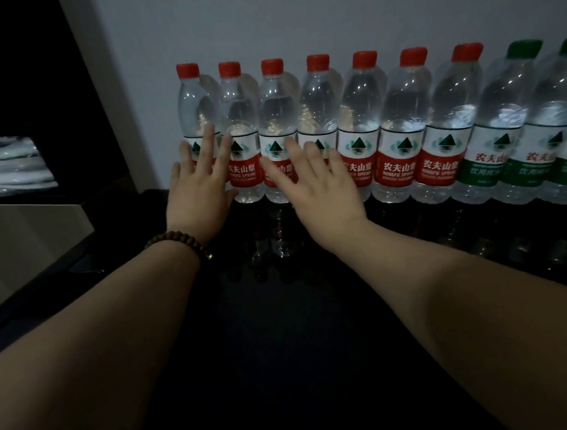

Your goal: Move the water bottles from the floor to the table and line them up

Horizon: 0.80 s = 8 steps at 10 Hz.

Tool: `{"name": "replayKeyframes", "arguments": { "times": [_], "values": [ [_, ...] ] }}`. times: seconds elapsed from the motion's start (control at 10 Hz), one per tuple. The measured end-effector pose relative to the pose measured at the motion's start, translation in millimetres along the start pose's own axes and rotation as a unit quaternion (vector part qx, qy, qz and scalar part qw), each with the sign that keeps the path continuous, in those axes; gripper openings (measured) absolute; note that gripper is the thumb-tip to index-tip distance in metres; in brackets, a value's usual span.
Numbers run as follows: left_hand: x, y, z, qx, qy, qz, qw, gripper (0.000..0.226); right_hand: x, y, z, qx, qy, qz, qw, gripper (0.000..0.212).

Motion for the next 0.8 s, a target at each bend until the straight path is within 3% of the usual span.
{"name": "replayKeyframes", "arguments": {
  "times": [0.5, 0.8],
  "values": [
    [5.6, -1.3, 4.7, -0.052, 0.03, -0.005, 0.998, 0.093, 15.9, -5.5, 11.8, -0.007, -0.016, 0.006, 1.0, 0.087],
    [-10.2, 10.6, -12.6, 0.018, 0.038, 0.014, 0.999, 0.078, -1.1, 5.1, -7.9, -0.005, -0.009, 0.011, 1.0, 0.083]
  ]
}}
Point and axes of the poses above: each hand's wrist, its own x-axis towards the middle knuckle, its own z-axis out of the palm, y = z × x, the point moved 2 cm from there along x, towards the middle knuckle, and after that the axes turned 13 degrees about -x, right-handed, at the moved point
